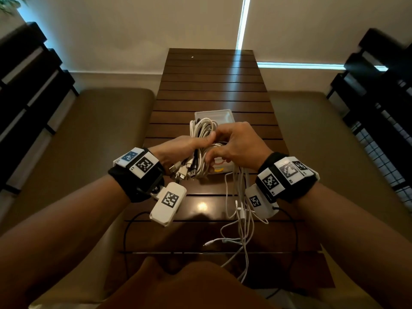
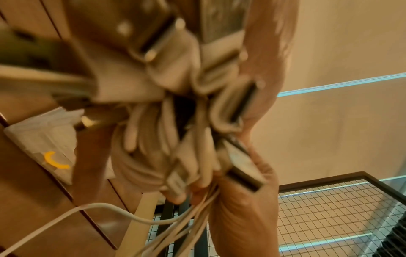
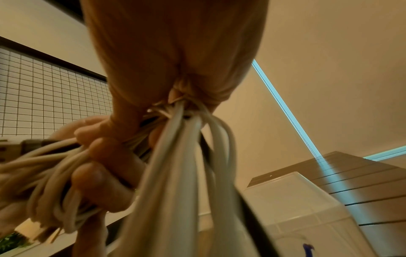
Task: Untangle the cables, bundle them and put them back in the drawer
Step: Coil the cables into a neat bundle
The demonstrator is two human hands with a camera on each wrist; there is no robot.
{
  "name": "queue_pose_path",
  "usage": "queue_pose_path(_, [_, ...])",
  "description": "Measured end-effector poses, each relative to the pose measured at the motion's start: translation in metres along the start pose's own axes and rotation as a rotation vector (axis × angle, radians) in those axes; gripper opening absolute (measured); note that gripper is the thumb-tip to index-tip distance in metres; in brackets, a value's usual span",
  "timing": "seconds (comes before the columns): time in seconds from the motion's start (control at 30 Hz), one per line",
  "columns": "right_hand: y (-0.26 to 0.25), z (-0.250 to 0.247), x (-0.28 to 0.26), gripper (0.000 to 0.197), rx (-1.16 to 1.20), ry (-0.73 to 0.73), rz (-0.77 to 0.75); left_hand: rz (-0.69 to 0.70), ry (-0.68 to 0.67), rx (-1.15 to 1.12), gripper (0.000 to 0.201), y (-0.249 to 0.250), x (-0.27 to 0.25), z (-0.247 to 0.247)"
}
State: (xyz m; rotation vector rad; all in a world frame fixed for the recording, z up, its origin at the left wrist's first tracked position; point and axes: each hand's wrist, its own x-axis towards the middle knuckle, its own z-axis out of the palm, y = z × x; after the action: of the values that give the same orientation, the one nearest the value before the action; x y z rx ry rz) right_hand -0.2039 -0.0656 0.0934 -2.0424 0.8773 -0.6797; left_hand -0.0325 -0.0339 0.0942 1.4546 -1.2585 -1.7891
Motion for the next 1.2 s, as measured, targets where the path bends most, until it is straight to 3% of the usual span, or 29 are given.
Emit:
queue_pose_path(0.1, [-0.001,-0.001,0.003,0.032,-0.017,0.030,0.047,0.026,-0.035,0.103,0.060,0.000,0.000,-0.001])
queue_pose_path(0.17, [-0.003,0.000,0.005,0.025,-0.056,0.040,0.036,0.033,-0.082,0.138,0.069,-0.001,0.002,-0.005])
queue_pose_path(0.27, [-0.004,-0.001,0.010,0.031,-0.094,0.017,0.035,0.076,-0.131,0.207,0.033,0.004,0.000,-0.003])
queue_pose_path(0.37, [-0.007,-0.008,0.012,0.041,-0.002,-0.034,0.044,0.146,-0.085,0.408,0.031,0.017,-0.003,-0.004])
queue_pose_path(0.47, [-0.009,-0.015,0.014,0.030,-0.049,-0.073,0.060,0.154,0.053,0.559,0.027,0.022,0.000,-0.014])
queue_pose_path(0.57, [-0.004,-0.022,0.016,0.019,-0.275,-0.038,0.072,0.165,0.139,0.515,0.020,0.023,0.004,-0.020])
queue_pose_path(0.63, [-0.006,-0.026,0.013,0.010,-0.260,-0.012,0.056,0.181,0.152,0.459,0.018,0.023,0.004,-0.019])
queue_pose_path(0.7, [-0.008,-0.026,0.011,0.026,-0.211,0.008,0.023,0.187,0.151,0.380,0.012,0.022,0.002,-0.014])
queue_pose_path(0.77, [-0.006,-0.023,0.011,0.015,-0.156,0.015,0.013,0.176,0.123,0.223,0.011,0.019,0.000,-0.006])
queue_pose_path(0.9, [-0.003,-0.015,0.011,0.016,-0.028,0.091,0.001,0.190,0.136,0.042,0.003,0.017,0.000,0.003])
queue_pose_path(1.03, [-0.009,-0.007,0.007,0.028,0.125,0.192,-0.046,0.246,0.068,0.068,0.009,0.023,-0.002,0.011])
queue_pose_path(1.13, [-0.011,-0.003,0.005,0.018,0.175,0.229,-0.060,0.216,-0.006,0.022,0.013,0.026,-0.003,0.012])
queue_pose_path(1.2, [-0.015,-0.003,0.002,0.040,0.201,0.209,-0.041,0.191,-0.036,0.038,0.030,0.024,-0.001,0.012])
